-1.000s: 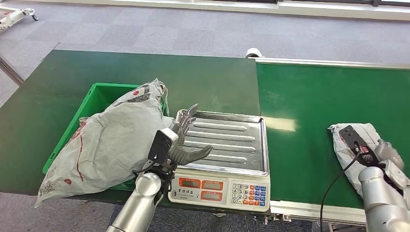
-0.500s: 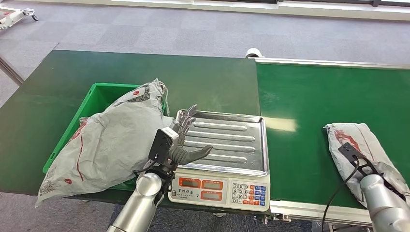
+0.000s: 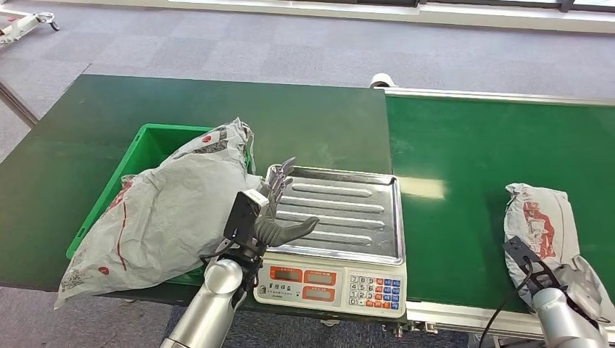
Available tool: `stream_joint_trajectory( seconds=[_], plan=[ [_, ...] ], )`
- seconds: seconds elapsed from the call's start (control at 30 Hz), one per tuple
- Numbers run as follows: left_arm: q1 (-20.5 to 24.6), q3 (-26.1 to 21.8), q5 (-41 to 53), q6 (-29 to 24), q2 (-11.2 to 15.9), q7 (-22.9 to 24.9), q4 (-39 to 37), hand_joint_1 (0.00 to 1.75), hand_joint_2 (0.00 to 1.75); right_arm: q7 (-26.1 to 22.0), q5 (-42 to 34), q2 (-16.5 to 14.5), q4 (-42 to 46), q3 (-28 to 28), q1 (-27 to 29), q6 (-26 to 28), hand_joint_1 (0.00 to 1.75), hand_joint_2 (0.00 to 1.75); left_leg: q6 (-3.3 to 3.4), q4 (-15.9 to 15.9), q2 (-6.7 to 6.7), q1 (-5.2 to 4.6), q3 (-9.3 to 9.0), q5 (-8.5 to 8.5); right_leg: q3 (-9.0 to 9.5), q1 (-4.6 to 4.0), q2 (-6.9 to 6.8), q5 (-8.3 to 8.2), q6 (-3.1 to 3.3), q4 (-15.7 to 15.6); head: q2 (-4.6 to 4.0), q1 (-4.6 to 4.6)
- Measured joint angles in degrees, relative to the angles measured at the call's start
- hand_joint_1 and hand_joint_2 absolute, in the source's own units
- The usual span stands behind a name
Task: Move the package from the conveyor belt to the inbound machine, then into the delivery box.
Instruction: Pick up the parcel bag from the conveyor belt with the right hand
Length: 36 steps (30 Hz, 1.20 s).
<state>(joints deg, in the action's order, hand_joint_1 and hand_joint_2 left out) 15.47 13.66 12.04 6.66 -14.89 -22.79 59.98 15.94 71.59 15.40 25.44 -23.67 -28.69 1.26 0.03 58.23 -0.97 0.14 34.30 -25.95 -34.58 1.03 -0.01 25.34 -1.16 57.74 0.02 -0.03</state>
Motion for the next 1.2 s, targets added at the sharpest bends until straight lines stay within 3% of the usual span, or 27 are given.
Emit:
stream_joint_trajectory(
  seconds=[0.03,0.07,0.1,0.17,0.2,0.23,0.5,0.93,1.2],
  plan=[
    [0.0,0.0,0.0,0.0,0.0,0.2,0.0,0.00,1.75,-0.4,-0.2,-0.3,0.7,-0.2,0.6,-0.2,0.00,0.00,0.01,0.0,0.01,0.00,-0.02,-0.01,0.03,0.00,0.00,0.00,0.00,0.0,0.00,-0.01],
    [0.0,0.0,0.1,0.0,0.0,0.3,0.0,0.00,1.75,-0.8,-0.5,-0.6,1.5,-0.5,1.2,-0.3,0.00,0.44,0.02,0.0,0.01,0.00,-0.04,-0.02,0.05,0.00,0.01,0.00,0.00,0.0,0.00,0.00],
    [0.0,0.1,0.1,0.0,0.0,0.5,0.0,0.00,1.75,-1.3,-0.9,-1.0,2.4,-0.7,2.0,-0.4,0.27,0.87,0.02,0.0,0.02,0.00,-0.06,-0.02,0.07,-0.01,0.01,0.00,0.00,0.0,0.00,-0.01],
    [0.0,0.1,0.2,0.0,0.0,0.7,0.0,0.00,1.75,-2.1,-1.7,-2.0,4.6,-1.1,3.6,-0.4,1.14,1.75,0.02,0.0,0.03,0.01,-0.11,-0.02,0.11,-0.01,0.02,0.00,0.00,0.0,0.00,0.00],
    [0.0,0.1,0.3,0.0,0.0,0.8,0.1,0.00,1.75,-2.5,-2.1,-2.6,5.9,-1.3,4.4,-0.4,1.58,1.75,0.02,0.0,0.03,0.01,-0.12,-0.02,0.12,-0.02,0.03,0.00,0.00,0.0,0.00,-0.01],
    [0.0,0.1,0.4,0.1,0.0,0.9,0.1,0.00,1.75,-2.8,-2.5,-3.1,7.3,-1.4,5.1,-0.4,1.75,1.75,0.01,0.0,0.04,0.02,-0.13,-0.03,0.12,-0.02,0.03,0.00,0.00,0.0,0.00,0.00],
    [-0.1,0.1,0.7,0.2,0.0,1.1,0.5,0.00,1.75,-4.9,-5.0,-6.2,15.3,-2.4,8.9,-0.9,1.75,1.75,0.00,0.0,0.05,0.07,-0.16,-0.03,0.14,-0.08,0.06,0.00,0.01,0.0,0.00,0.00],
    [-0.2,0.1,0.7,0.2,0.0,1.0,1.0,0.00,1.75,-15.0,-14.3,-10.3,24.4,-1.4,13.0,-2.6,1.75,1.75,-0.12,0.0,0.28,0.07,-0.17,-0.11,0.06,-0.07,0.28,-0.01,0.04,0.0,0.00,0.01],
    [-0.2,0.1,0.5,-0.1,0.0,0.8,1.4,0.00,1.75,-19.8,-18.5,-11.2,26.0,1.7,13.9,0.6,1.75,1.75,-0.12,0.0,0.25,0.04,-0.11,-0.10,0.04,-0.04,0.26,-0.01,0.04,0.0,0.00,0.01]
  ],
)
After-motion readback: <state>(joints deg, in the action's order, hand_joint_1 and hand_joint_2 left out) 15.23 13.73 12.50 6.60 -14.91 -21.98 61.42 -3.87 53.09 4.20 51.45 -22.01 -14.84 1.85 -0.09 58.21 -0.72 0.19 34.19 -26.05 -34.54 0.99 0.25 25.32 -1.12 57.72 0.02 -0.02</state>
